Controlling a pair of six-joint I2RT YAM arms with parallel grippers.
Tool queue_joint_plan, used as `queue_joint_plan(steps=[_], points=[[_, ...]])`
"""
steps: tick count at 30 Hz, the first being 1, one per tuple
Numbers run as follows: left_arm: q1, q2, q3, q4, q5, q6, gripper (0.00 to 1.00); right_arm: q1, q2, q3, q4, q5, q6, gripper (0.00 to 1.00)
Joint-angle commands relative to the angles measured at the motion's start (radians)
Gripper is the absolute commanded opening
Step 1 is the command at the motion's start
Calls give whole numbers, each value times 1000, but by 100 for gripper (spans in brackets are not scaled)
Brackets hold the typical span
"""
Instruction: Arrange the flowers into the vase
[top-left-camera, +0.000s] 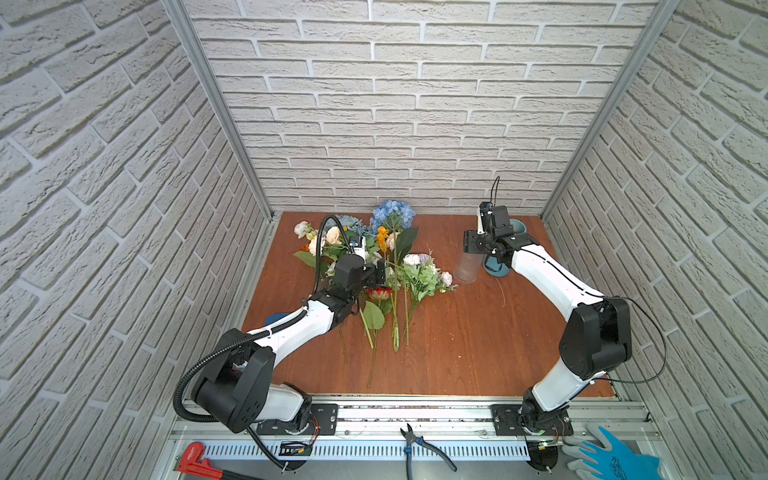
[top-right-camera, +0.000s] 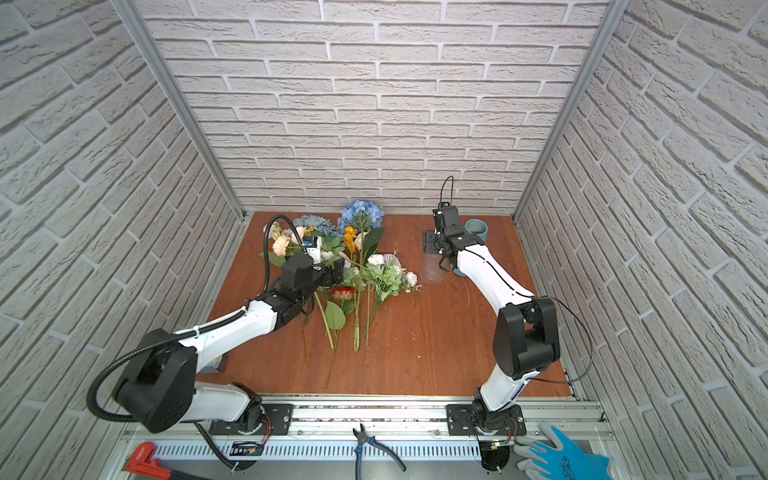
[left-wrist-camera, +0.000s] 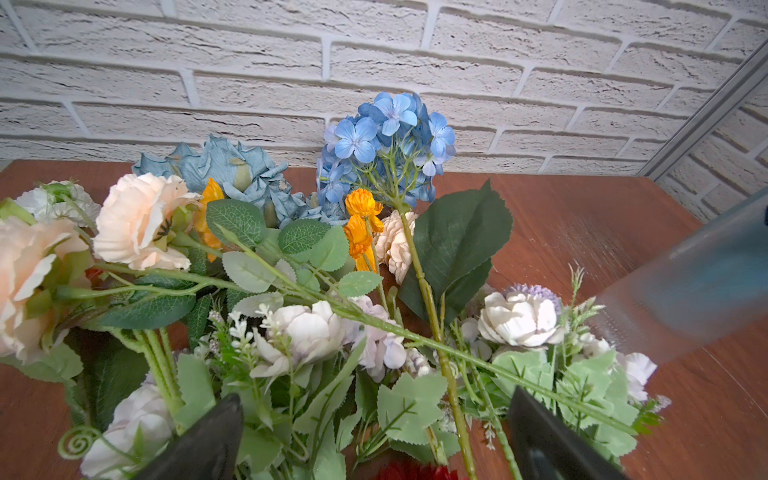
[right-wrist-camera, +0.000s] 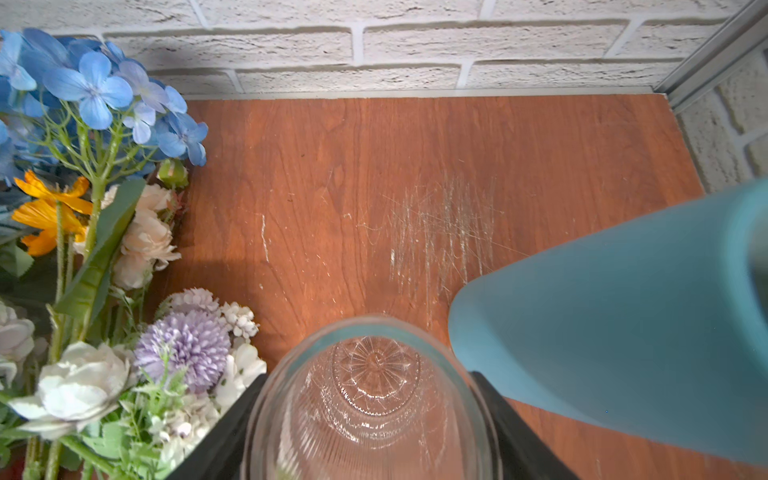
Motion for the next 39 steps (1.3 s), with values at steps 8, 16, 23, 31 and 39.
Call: queue_joint_plan(steps=[8,16,23,31,39], points=[[-2,-26,-20,79,-5,-3,98,6,-296,-132,-147,-13,-42,41],[15,-24,4,59,-5,-10,98,60,-447,-279,-164,-163,112,38],[90,-50,-8,27,14,-82,98,251,-498,-337,-76,-89,151,38],[187,-115,-57,0,45,-145,98,386,-434,-329,-11,-5,114,39],[222,-178,-83,-21,36,-140,98,447,-374,-287,-51,64,84,50]])
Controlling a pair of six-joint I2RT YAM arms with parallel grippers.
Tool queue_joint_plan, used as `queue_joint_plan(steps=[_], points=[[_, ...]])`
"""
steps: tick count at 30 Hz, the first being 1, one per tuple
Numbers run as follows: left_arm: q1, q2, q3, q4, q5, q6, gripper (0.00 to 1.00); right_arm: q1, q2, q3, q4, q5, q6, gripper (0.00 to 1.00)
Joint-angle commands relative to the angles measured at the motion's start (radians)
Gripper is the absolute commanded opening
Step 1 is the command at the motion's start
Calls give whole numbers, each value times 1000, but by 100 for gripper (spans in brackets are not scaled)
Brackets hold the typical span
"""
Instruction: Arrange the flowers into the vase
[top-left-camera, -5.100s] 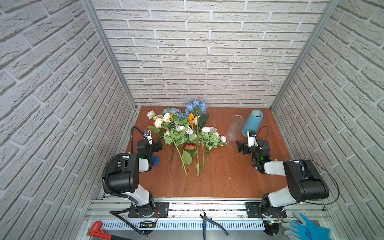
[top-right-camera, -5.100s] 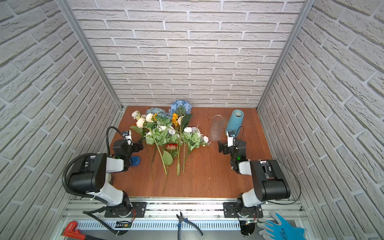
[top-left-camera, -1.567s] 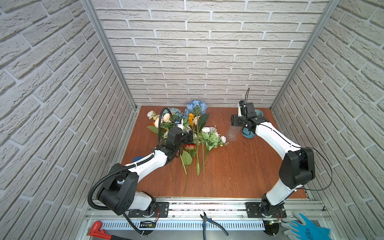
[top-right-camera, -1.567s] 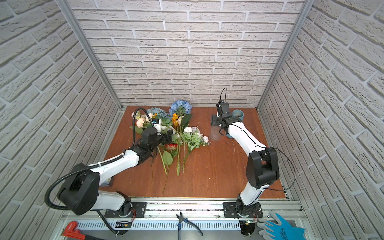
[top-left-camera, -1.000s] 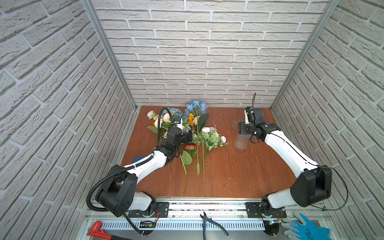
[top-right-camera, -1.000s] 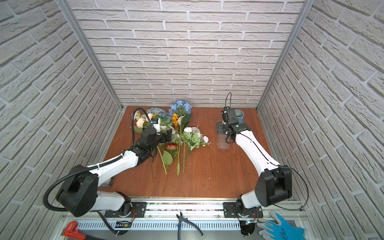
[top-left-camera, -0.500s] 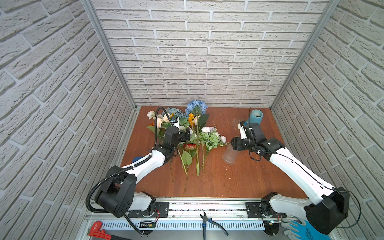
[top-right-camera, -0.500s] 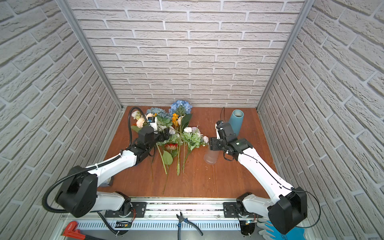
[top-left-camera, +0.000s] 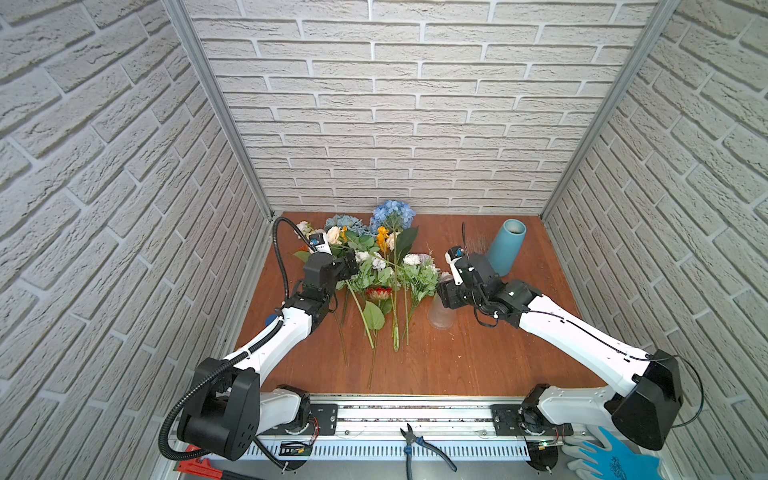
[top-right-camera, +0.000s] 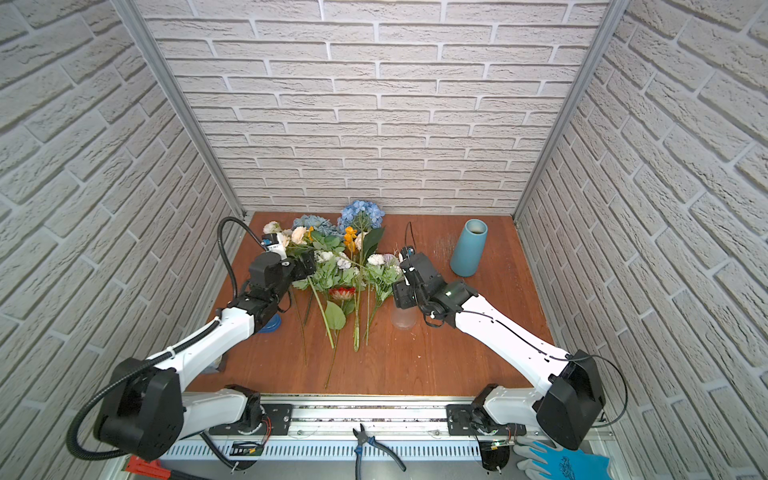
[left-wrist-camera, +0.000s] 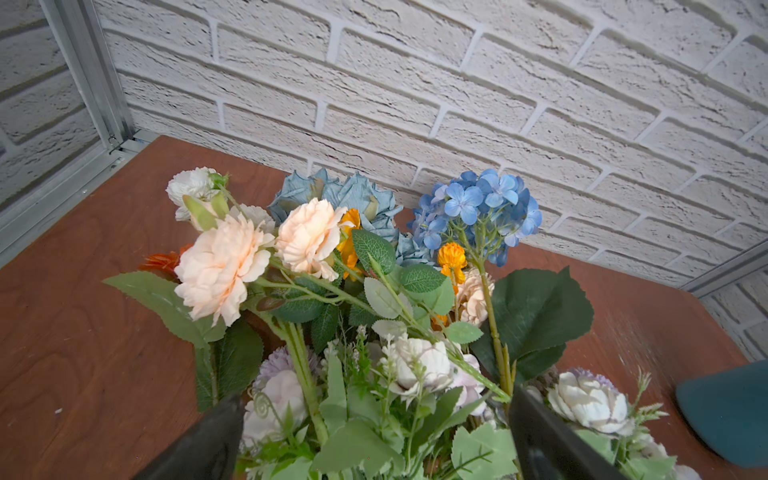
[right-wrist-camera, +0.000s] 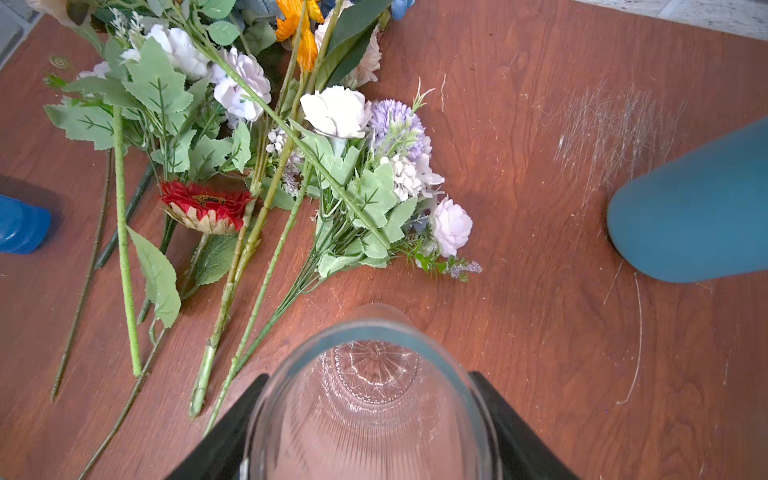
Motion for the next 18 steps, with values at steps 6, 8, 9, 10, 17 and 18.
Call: queue_joint_plan(steps=[6,8,9,10,17,18], points=[[49,-40,-20,8,26,-42,98,24,1,61,44,30,-12,77],[80,-48,-21,6,66,-72,98,24,-8,81,44,14,-18,84],[92,-53,-24,6,80,-81,98,24,-11,93,42,6,-29,87],[103,-61,-26,8,91,-92,98,24,-10,111,34,-2,-40,88],[151,-113,-29,-14,119,-114,98,24,44,312,-41,-84,-176,90],[164,-115,-27,-19,119,-124,98,24,76,364,-75,-103,-199,89]])
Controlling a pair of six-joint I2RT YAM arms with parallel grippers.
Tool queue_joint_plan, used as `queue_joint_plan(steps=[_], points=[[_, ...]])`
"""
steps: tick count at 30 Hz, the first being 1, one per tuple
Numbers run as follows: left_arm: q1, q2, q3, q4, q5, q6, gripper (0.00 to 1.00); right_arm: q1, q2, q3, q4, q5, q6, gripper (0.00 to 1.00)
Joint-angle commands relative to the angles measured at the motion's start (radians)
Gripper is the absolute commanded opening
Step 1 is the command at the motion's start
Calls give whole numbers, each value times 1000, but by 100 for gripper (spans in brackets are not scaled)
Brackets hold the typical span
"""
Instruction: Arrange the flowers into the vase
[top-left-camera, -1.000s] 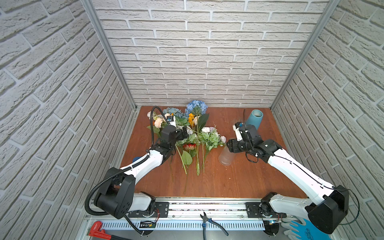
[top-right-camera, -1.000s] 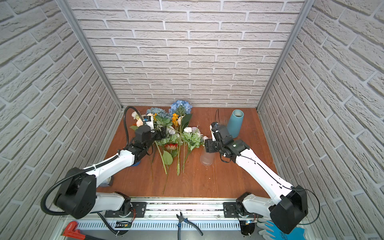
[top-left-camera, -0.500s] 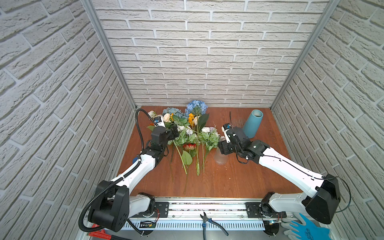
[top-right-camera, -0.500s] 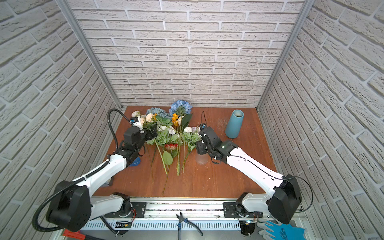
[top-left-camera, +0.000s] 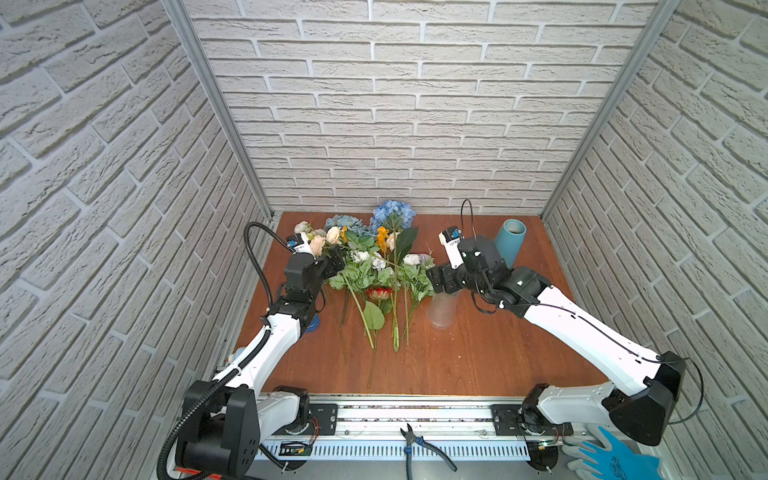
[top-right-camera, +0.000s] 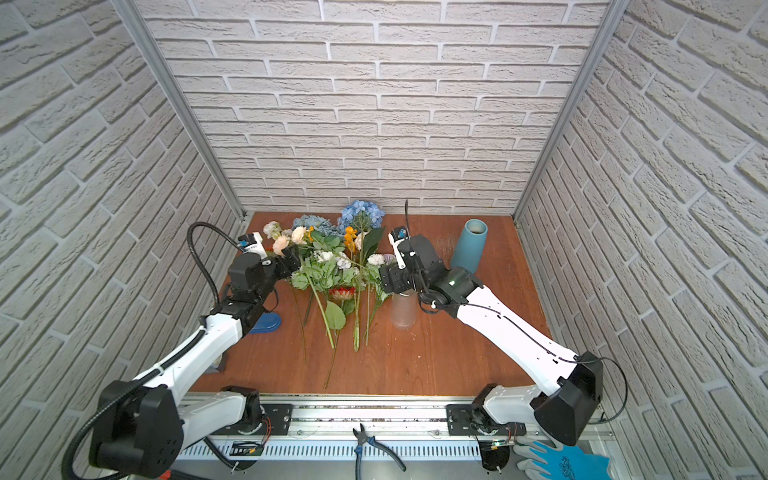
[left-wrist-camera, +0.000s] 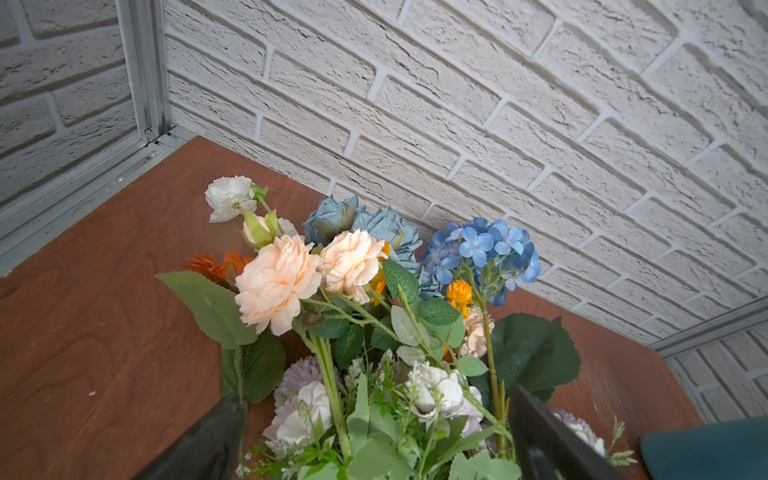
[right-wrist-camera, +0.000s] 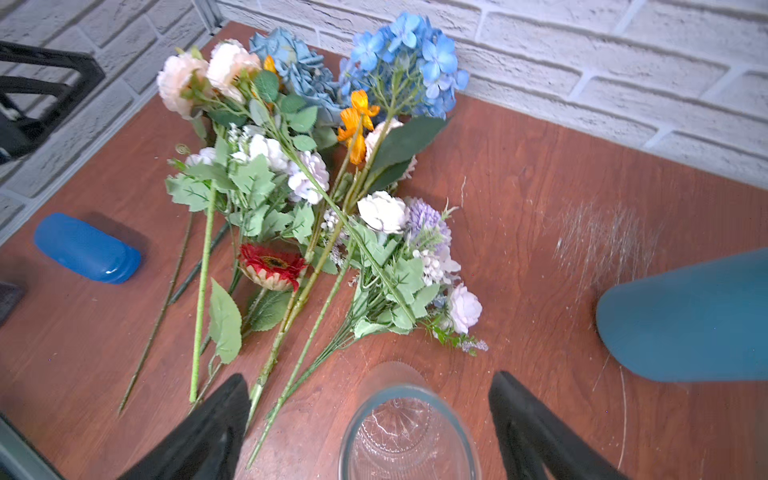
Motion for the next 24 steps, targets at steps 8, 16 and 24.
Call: queue_joint_plan(steps=[8,16,24], points=[[147,18,9,26,178,-78,98,9,351,416,-153,-150,-269,81],[161,72,-3,67,219,-96,98,9,695,700,-251,-195,-396,61],[161,113,-6,99,245,-104,98,7,924,909,-300,-160,-444,53]])
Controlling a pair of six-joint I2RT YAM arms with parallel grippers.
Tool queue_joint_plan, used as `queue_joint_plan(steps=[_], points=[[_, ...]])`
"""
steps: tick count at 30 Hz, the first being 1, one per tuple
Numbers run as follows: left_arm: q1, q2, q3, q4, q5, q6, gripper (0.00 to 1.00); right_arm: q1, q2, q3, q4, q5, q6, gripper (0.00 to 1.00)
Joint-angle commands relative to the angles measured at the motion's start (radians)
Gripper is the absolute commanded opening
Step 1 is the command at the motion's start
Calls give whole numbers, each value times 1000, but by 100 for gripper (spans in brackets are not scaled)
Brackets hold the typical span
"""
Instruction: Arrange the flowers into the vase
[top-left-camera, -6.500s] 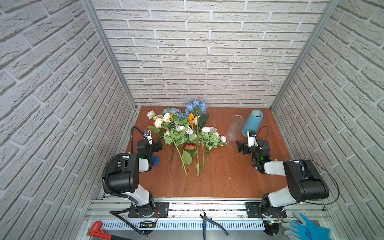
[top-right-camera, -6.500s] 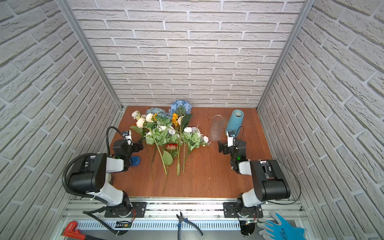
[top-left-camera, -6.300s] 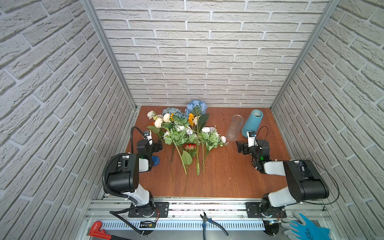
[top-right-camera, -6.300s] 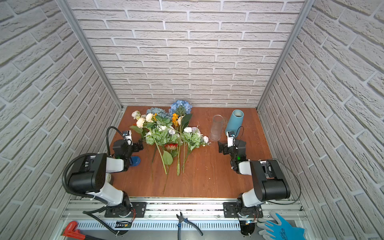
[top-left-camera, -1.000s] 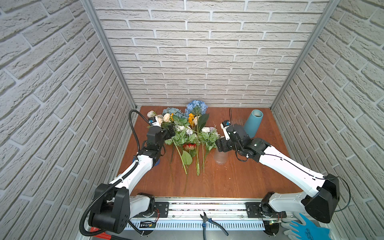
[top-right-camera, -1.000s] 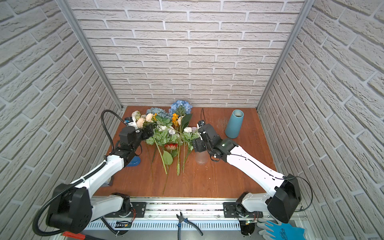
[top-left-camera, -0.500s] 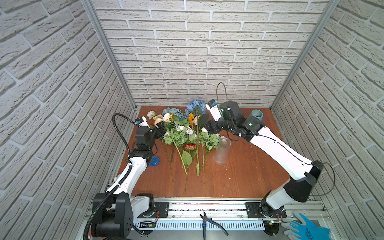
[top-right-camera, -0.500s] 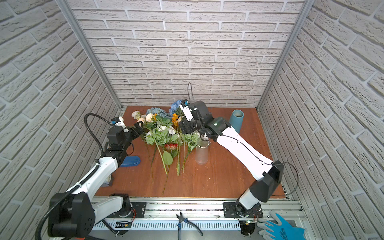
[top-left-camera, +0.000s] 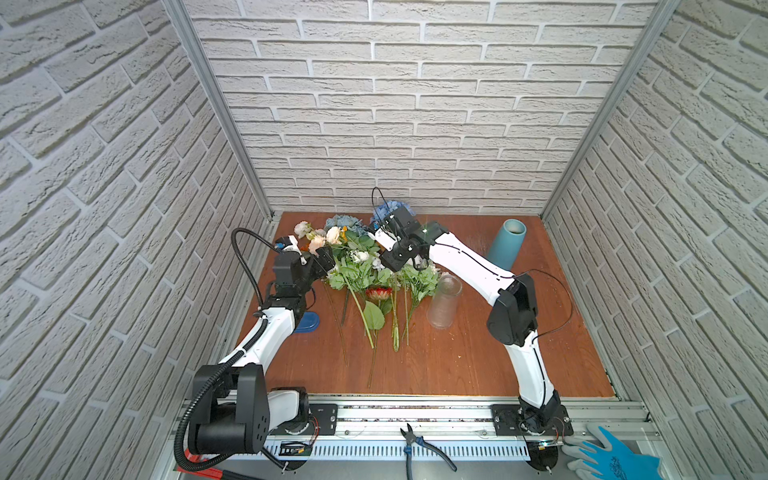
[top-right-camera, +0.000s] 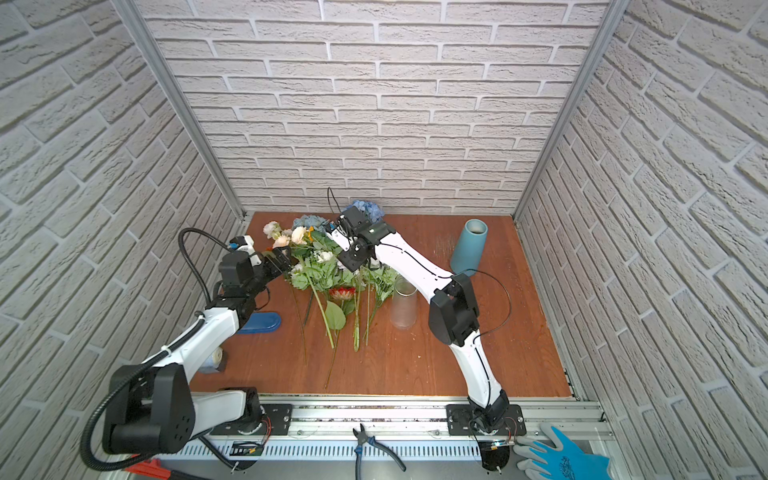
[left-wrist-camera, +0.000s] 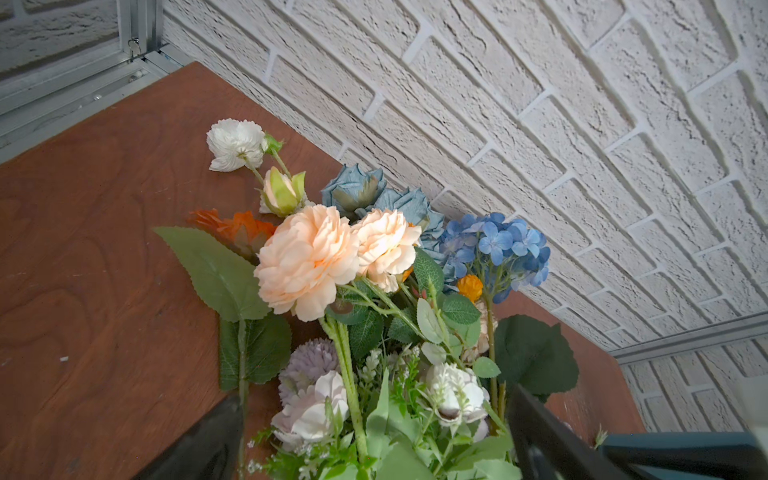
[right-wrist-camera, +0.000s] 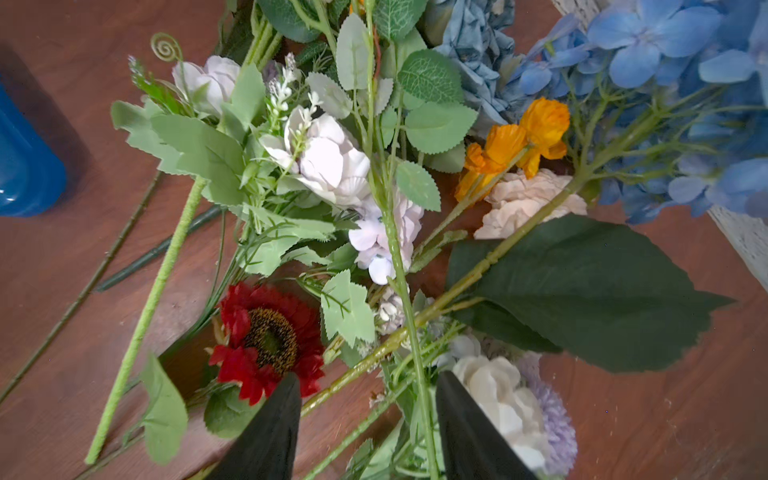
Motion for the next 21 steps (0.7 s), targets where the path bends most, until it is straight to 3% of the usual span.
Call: queue_joint_plan(steps=[1,11,18,21], points=[[6,9,-6,73,26,-4,98,4,35,77,-24,23,-44,51],[6,18,-9,84,42,-13,98,-2,184,193,-24,117,-61,41],[7,12,-14,84,39,-17,98,-3,225,200,-5,116,-65,39],[6,6,-18,83,34,-17,98,-4,233,203,2,121,-57,29]])
